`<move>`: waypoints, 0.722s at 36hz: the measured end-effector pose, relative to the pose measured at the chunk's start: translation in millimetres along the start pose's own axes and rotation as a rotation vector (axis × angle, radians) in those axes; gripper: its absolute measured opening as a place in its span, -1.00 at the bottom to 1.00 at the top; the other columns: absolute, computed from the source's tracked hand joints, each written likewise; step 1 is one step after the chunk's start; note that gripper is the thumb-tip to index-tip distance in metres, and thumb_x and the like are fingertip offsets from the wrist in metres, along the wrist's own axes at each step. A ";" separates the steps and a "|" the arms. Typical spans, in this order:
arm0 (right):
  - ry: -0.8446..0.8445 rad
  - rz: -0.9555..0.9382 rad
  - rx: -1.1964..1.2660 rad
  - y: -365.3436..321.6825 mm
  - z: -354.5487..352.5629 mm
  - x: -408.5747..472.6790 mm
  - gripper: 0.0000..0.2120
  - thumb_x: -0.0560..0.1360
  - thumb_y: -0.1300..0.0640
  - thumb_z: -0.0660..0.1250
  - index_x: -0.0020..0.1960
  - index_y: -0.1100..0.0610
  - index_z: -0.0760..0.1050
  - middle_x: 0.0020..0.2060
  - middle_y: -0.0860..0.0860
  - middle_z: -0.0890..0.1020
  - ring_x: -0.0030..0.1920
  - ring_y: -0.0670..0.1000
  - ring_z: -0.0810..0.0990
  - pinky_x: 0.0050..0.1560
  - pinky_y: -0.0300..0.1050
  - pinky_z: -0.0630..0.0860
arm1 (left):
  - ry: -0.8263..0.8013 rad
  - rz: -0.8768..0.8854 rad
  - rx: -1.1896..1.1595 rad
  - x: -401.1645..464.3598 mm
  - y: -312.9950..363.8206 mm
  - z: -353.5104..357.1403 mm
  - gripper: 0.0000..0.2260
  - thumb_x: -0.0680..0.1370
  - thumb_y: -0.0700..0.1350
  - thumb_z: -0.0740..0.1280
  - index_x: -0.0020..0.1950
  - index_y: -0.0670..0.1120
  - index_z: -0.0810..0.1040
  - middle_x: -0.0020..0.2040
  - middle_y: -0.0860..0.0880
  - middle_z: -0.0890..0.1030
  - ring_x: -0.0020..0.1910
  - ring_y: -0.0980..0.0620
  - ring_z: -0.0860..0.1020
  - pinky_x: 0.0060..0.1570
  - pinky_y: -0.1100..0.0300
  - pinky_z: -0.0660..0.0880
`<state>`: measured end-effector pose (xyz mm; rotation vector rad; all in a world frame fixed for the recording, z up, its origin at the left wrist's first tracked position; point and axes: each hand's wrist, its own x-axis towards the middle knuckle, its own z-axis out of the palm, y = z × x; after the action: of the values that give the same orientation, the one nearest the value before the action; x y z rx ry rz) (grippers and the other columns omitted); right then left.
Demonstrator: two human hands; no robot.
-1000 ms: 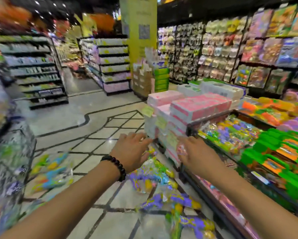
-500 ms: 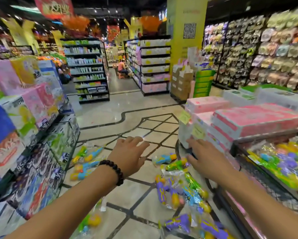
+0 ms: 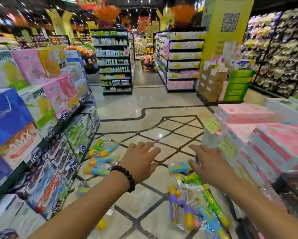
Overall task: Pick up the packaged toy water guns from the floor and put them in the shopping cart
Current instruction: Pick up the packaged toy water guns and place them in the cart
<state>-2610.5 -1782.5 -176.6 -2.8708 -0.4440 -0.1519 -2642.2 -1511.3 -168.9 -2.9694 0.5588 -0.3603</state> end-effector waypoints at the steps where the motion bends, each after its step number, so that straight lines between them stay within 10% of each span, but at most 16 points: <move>1: -0.001 -0.019 -0.014 -5.5 6.8 15.7 -0.49 0.61 -0.18 0.20 0.53 -0.12 0.24 0.32 -0.04 0.49 0.26 0.11 0.49 0.09 0.01 0.46 | -0.016 -0.012 0.000 4.7 -13.6 5.9 -0.58 0.55 0.12 0.31 0.40 0.08 0.43 0.39 -0.04 0.48 0.28 -0.16 0.49 0.21 -0.16 0.45; 15: -0.044 -0.022 -0.005 -89.3 72.2 244.5 -0.48 0.62 -0.16 0.22 0.54 -0.10 0.23 0.36 -0.04 0.46 0.30 0.09 0.47 0.07 -0.01 0.49 | -0.046 -0.009 -0.034 123.3 -238.7 75.6 -0.58 0.63 0.10 0.20 0.48 0.10 0.30 0.49 -0.01 0.34 0.41 -0.12 0.36 0.35 -0.12 0.32; 26: -0.042 0.162 0.001 -49.0 95.2 354.4 -0.48 0.62 -0.13 0.24 0.54 -0.06 0.29 0.29 -0.03 0.52 0.26 0.05 0.51 0.14 -0.01 0.49 | -0.099 0.121 -0.107 260.4 -288.1 137.0 -0.55 0.64 0.11 0.21 0.52 0.10 0.27 0.51 -0.01 0.33 0.42 -0.11 0.34 0.35 -0.12 0.33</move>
<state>-2283.2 -1612.9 -209.8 -2.8983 -0.2174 -0.0641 -2272.9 -1332.9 -205.9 -3.0143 0.7649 -0.1769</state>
